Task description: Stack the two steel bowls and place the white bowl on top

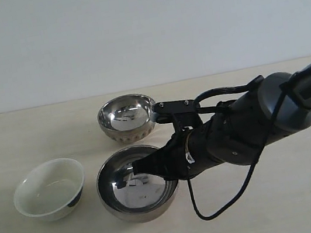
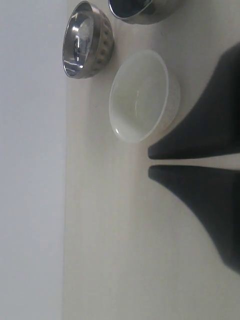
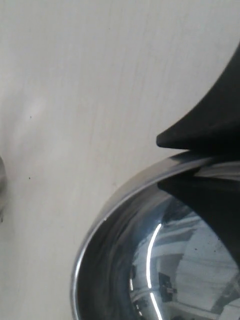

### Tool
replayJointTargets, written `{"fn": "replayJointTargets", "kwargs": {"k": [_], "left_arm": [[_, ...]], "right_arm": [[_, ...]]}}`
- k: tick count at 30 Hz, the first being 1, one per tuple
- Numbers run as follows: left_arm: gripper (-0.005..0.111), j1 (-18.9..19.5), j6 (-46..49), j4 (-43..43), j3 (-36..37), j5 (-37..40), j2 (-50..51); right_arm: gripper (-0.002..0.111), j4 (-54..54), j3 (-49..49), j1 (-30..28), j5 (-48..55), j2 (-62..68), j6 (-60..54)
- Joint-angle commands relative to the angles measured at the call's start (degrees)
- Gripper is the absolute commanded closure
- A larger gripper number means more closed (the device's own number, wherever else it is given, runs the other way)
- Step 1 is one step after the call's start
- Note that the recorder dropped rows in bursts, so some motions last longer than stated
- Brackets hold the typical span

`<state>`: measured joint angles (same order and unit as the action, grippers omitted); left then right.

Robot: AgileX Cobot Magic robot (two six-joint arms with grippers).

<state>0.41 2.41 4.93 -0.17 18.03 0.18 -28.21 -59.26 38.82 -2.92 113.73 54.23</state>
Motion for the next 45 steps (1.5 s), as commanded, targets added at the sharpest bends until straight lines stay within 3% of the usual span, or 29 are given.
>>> {"fn": "replayJointTargets", "kwargs": {"k": [1,20,22,28,30,42,45], "left_arm": [[0.103,-0.3,-0.3,0.0,0.2,-0.4,-0.2],[0.103,-0.3,-0.3,0.0,0.2,-0.4,-0.2],[0.103,-0.3,-0.3,0.0,0.2,-0.4,-0.2],[0.103,-0.3,-0.3,0.0,0.2,-0.4,-0.2],[0.103,-0.3,-0.3,0.0,0.2,-0.4,-0.2],[0.103,-0.3,-0.3,0.0,0.2,-0.4,-0.2],[0.103,-0.3,-0.3,0.0,0.2,-0.4,-0.2]], "right_arm": [[0.108,0.0,-0.3,0.5,-0.1,-0.2,0.0],[0.106,-1.7,-0.3,1.2,-0.8,1.0,-1.1],[0.099,-1.7,-0.3,1.2,-0.8,1.0,-1.1],[0.06,-1.7,-0.3,1.2,-1.1,0.1,-1.1],[0.052,-1.7,-0.3,1.2,-1.3,-0.6,-1.1],[0.05,-1.7,-10.3,-3.5,4.4,-5.6,-3.3],[0.032,-1.7,-18.1,-4.9,6.1,0.5,-3.2]]}}
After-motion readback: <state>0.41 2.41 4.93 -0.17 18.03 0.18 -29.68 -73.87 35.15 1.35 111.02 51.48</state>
